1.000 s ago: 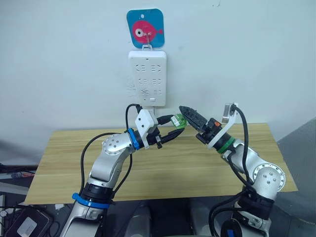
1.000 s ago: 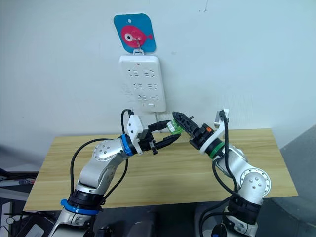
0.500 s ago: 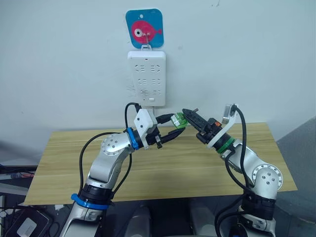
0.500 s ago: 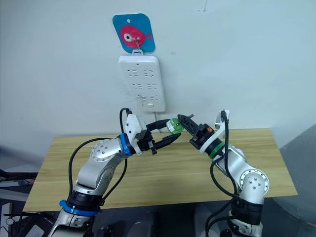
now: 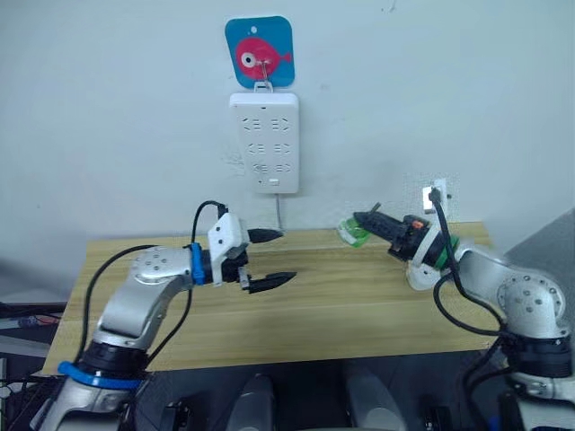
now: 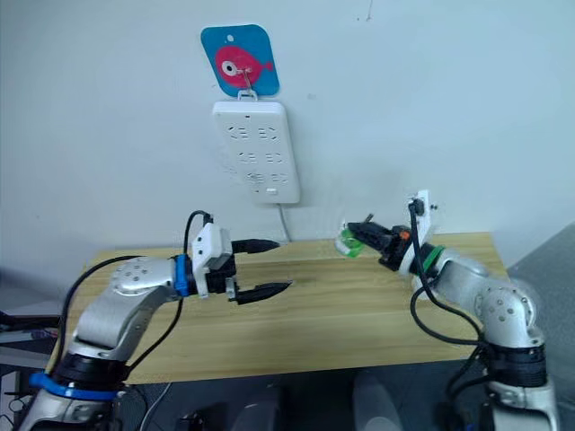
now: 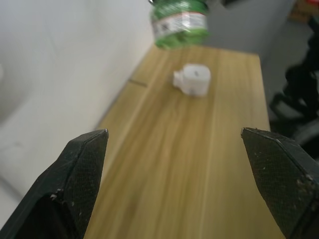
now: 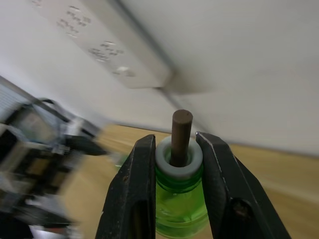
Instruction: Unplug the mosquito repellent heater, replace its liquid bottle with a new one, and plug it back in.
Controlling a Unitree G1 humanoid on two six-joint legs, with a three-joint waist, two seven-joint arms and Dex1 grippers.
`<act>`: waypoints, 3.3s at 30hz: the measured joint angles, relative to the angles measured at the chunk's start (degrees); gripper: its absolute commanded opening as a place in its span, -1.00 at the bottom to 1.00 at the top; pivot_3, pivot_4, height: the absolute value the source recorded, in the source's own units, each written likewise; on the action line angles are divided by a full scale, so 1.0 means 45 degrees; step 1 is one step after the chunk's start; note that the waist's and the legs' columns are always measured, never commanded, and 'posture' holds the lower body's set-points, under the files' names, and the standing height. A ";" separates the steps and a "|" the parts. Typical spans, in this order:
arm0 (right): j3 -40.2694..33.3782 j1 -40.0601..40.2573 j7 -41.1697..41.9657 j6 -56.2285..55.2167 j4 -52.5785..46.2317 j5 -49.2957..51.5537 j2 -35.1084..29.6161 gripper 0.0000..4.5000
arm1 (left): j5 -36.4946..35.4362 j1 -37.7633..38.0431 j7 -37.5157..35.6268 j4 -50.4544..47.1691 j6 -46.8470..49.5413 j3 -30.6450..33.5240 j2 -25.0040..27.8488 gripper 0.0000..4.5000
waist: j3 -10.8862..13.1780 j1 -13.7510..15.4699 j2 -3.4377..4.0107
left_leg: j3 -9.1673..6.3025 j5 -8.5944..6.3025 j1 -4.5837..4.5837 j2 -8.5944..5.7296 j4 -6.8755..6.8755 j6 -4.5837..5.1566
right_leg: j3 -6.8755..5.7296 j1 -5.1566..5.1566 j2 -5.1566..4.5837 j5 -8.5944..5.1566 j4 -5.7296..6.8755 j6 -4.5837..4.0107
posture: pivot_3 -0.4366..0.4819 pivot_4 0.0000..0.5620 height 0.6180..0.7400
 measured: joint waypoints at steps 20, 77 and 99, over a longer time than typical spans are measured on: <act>0.3306 -0.0874 0.2534 -1.2887 1.0714 -1.1337 0.2438 -0.62 | -0.0740 0.2135 -0.0187 -0.1923 -0.0135 0.0988 0.0814 1.00 | 0.0048 0.0407 -0.0005 | 0.0006 0.0003 0.0013 0.0005 0.0006 -0.0006 | 0.0010 0.0006 -0.0005 0.0003 0.0012 -0.0005 | 0.07 -0.16 1.00; 0.3326 -0.0042 0.9094 -0.4083 -0.2132 -0.7602 -0.2131 0.98 | 0.0026 0.8492 0.5811 -0.0434 0.0504 0.5953 -0.1651 1.00 | 0.0199 0.1002 -0.0102 | -0.0005 -0.0001 0.0004 0.0008 -0.0002 -0.0003 | -0.0026 0.0039 -0.0143 0.0004 -0.0068 -0.0001 | 0.02 -0.13 1.00; 0.3320 -0.0605 0.8033 -0.1002 -0.4442 -0.6153 -0.2493 0.98 | 0.2937 0.1529 0.6375 0.7545 -0.1785 0.2717 -0.2004 1.00 | 0.0680 0.0881 -0.0184 | -0.0032 -0.0001 -0.0030 0.0000 0.0006 -0.0002 | -0.0090 0.0018 -0.0176 0.0010 -0.0063 -0.0003 | -0.13 0.19 1.00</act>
